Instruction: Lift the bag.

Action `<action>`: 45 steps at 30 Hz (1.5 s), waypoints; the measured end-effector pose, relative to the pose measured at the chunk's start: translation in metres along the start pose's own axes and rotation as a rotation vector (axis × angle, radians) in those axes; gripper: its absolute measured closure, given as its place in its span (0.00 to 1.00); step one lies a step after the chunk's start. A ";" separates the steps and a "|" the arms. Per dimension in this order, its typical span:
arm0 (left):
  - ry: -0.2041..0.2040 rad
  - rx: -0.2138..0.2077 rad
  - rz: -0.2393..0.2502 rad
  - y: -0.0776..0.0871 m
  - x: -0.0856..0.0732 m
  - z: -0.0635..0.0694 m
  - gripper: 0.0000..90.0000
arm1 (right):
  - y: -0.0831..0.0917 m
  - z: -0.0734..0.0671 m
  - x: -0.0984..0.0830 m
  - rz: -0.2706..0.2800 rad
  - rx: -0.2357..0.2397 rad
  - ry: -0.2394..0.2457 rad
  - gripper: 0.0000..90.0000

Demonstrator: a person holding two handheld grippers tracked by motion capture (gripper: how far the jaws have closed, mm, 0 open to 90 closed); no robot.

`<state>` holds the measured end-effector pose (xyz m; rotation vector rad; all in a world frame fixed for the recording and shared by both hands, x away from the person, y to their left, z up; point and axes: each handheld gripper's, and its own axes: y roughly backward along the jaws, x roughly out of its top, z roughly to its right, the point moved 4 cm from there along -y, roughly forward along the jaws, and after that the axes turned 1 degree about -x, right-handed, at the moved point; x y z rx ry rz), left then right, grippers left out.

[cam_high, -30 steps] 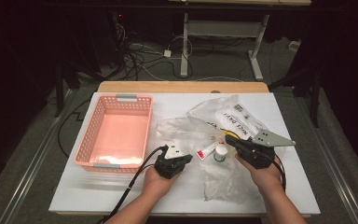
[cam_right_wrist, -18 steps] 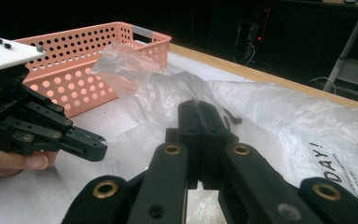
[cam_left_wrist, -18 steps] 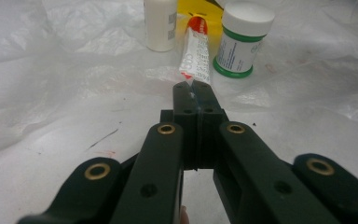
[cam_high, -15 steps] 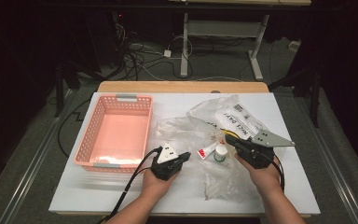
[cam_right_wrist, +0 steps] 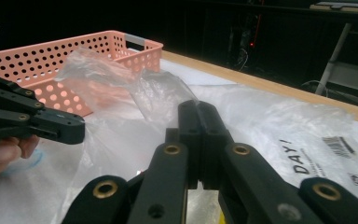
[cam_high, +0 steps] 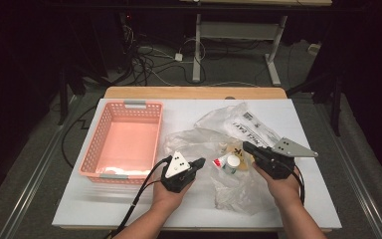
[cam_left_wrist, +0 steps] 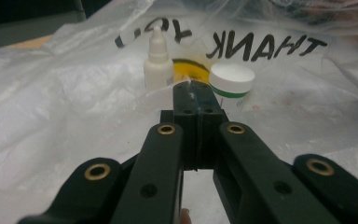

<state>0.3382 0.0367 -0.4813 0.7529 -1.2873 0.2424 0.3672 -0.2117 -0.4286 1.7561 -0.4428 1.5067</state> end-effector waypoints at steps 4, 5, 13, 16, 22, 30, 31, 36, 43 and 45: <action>-0.010 0.021 0.029 0.003 0.004 0.001 0.98 | 0.000 0.000 0.001 0.012 -0.003 0.006 1.00; -0.015 0.026 0.033 0.004 0.006 0.001 0.99 | 0.001 -0.001 0.001 0.011 -0.005 0.008 1.00; -0.079 0.084 0.161 0.017 0.044 0.003 0.98 | 0.008 -0.005 0.017 0.081 -0.013 0.012 1.00; -0.110 0.112 0.217 0.022 0.067 -0.001 0.98 | 0.010 -0.005 0.030 0.118 -0.023 0.013 1.00; -0.150 0.148 0.312 0.024 0.111 -0.005 0.98 | 0.010 -0.002 0.056 0.179 -0.058 0.024 1.00; -0.183 0.154 0.423 0.023 0.158 -0.004 0.98 | 0.013 0.005 0.087 0.294 -0.113 0.011 1.00; -0.191 0.155 0.436 0.023 0.165 -0.004 0.98 | 0.013 0.006 0.091 0.308 -0.120 0.015 1.00; -0.223 0.147 0.461 0.018 0.200 -0.002 0.98 | 0.017 0.014 0.111 0.362 -0.150 -0.001 1.00; -0.220 0.159 0.443 0.000 0.230 -0.011 0.98 | 0.039 0.042 0.155 0.418 -0.239 0.010 1.00; -0.212 0.166 0.446 -0.003 0.235 -0.015 0.98 | 0.047 0.051 0.166 0.432 -0.270 0.011 1.00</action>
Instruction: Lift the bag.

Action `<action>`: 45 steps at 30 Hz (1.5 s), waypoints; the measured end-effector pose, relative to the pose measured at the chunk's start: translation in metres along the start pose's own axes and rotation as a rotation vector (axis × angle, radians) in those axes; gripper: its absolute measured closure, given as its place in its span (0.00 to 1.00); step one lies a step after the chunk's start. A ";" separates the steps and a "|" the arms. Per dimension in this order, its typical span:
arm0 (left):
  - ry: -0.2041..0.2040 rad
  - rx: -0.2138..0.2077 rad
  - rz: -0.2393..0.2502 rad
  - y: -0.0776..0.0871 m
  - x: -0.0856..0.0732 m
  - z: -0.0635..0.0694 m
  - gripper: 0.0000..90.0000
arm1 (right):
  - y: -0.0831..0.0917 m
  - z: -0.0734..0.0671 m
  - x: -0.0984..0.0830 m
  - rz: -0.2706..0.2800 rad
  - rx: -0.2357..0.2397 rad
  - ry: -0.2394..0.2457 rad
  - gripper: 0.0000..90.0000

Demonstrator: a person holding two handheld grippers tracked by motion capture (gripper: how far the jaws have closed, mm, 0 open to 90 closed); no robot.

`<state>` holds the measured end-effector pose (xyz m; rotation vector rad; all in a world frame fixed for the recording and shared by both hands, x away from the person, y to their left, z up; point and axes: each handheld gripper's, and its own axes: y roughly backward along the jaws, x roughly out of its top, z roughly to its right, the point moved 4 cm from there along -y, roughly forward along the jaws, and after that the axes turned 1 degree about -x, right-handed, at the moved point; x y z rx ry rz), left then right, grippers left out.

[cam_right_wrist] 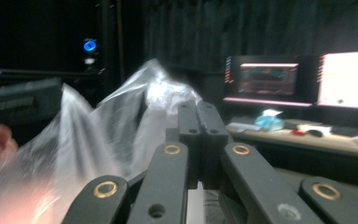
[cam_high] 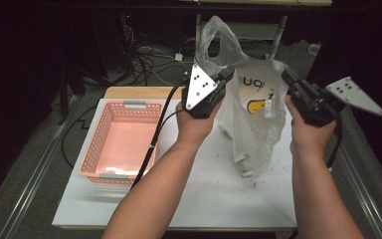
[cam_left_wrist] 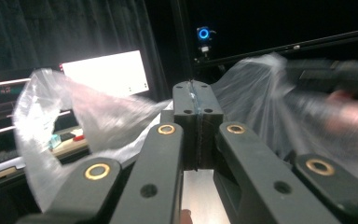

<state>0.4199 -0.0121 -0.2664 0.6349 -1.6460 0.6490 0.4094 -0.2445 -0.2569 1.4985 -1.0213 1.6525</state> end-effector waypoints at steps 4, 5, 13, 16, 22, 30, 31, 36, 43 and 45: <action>0.016 0.005 -0.016 -0.005 -0.003 -0.007 0.98 | 0.003 0.014 0.015 0.019 -0.032 0.014 1.00; 0.022 -0.001 -0.036 -0.007 -0.007 -0.008 0.98 | 0.004 0.015 0.014 0.015 -0.035 0.018 1.00; 0.059 -0.023 -0.187 -0.002 -0.058 -0.012 0.98 | -0.004 0.016 -0.045 -0.136 -0.023 0.008 1.00; 0.062 0.000 -0.192 0.012 -0.068 -0.015 0.93 | -0.003 0.017 -0.065 -0.180 -0.013 0.007 1.00; 0.088 0.020 -0.190 0.048 -0.072 -0.024 0.85 | 0.005 0.017 -0.081 -0.207 -0.008 -0.009 1.00; 0.083 0.038 -0.211 0.093 -0.074 -0.023 0.82 | 0.024 0.009 -0.069 -0.166 0.026 0.018 0.97; 0.091 0.038 -0.223 0.098 -0.076 -0.022 0.81 | 0.027 0.008 -0.068 -0.162 0.034 0.021 0.96; 0.142 0.024 -0.307 0.114 -0.103 -0.010 0.79 | 0.039 0.003 -0.071 -0.176 0.060 0.025 0.89; 0.184 -0.060 -0.454 0.116 -0.150 0.020 0.71 | 0.050 -0.005 -0.107 -0.290 0.104 0.032 0.74; 0.205 -0.081 -0.483 0.116 -0.161 0.028 0.69 | 0.052 -0.006 -0.122 -0.347 0.122 0.027 0.69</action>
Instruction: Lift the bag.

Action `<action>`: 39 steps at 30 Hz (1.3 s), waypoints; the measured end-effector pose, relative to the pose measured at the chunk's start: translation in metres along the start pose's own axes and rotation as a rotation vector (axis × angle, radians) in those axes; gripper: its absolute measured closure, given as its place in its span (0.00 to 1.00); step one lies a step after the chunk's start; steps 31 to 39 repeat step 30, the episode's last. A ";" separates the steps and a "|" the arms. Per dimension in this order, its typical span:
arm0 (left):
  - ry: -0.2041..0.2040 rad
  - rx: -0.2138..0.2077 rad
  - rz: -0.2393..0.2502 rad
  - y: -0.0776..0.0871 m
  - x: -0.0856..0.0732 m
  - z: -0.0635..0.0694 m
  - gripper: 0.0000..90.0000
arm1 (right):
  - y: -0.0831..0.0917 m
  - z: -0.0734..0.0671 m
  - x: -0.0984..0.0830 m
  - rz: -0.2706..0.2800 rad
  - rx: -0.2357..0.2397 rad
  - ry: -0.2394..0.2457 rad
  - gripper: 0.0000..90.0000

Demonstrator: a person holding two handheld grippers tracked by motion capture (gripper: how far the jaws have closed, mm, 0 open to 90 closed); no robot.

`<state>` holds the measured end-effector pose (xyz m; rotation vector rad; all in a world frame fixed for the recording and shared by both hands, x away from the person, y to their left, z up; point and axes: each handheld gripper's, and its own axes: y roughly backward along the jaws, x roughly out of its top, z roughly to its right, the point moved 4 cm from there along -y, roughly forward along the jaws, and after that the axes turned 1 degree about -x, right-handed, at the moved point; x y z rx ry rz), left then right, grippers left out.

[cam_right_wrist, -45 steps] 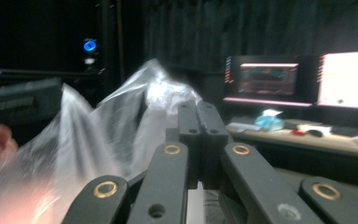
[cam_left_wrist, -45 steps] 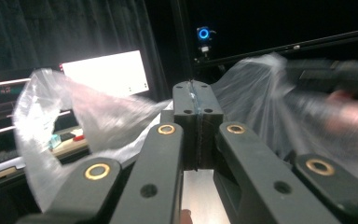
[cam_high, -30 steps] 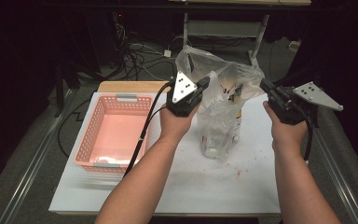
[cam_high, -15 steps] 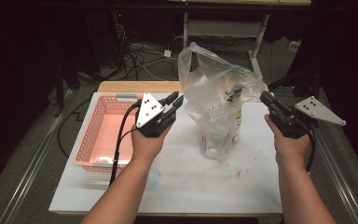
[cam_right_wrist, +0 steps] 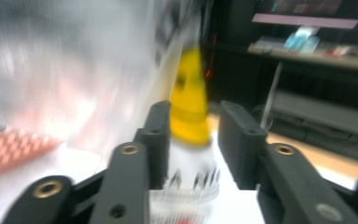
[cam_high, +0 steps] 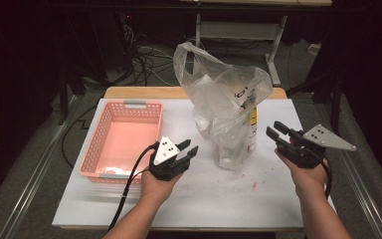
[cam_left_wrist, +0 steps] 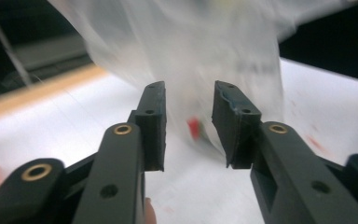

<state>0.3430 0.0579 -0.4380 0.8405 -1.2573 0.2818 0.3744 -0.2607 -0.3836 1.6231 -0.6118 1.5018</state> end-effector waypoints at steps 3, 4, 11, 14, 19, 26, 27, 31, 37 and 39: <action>0.012 -0.022 -0.043 -0.007 -0.014 0.006 0.62 | -0.005 -0.003 -0.021 -0.069 0.018 -0.011 0.58; 0.015 -0.027 -0.051 -0.008 -0.017 0.007 0.59 | -0.006 -0.004 -0.028 -0.084 0.021 -0.016 0.54; 0.031 -0.077 -0.125 -0.021 -0.044 0.015 0.35 | -0.009 -0.009 -0.068 -0.178 0.040 -0.036 0.23; 0.043 -0.096 -0.158 -0.025 -0.052 0.015 0.24 | -0.006 -0.008 -0.077 -0.178 0.033 -0.047 0.11; 0.060 -0.096 -0.216 -0.031 -0.061 0.013 0.04 | -0.002 -0.006 -0.090 -0.186 0.027 -0.072 0.00; 0.062 -0.089 -0.244 -0.033 -0.064 0.014 0.00 | -0.003 -0.005 -0.094 -0.193 0.021 -0.053 0.00; 0.059 -0.084 -0.242 -0.033 -0.064 0.014 0.00 | -0.002 -0.005 -0.095 -0.193 0.021 -0.051 0.00; 0.061 -0.076 -0.248 -0.033 -0.065 0.013 0.00 | -0.002 -0.004 -0.094 -0.187 0.018 -0.052 0.00; 0.061 -0.076 -0.248 -0.033 -0.065 0.013 0.00 | -0.002 -0.004 -0.094 -0.187 0.018 -0.052 0.00; 0.061 -0.076 -0.248 -0.033 -0.065 0.013 0.00 | -0.002 -0.004 -0.094 -0.187 0.018 -0.052 0.00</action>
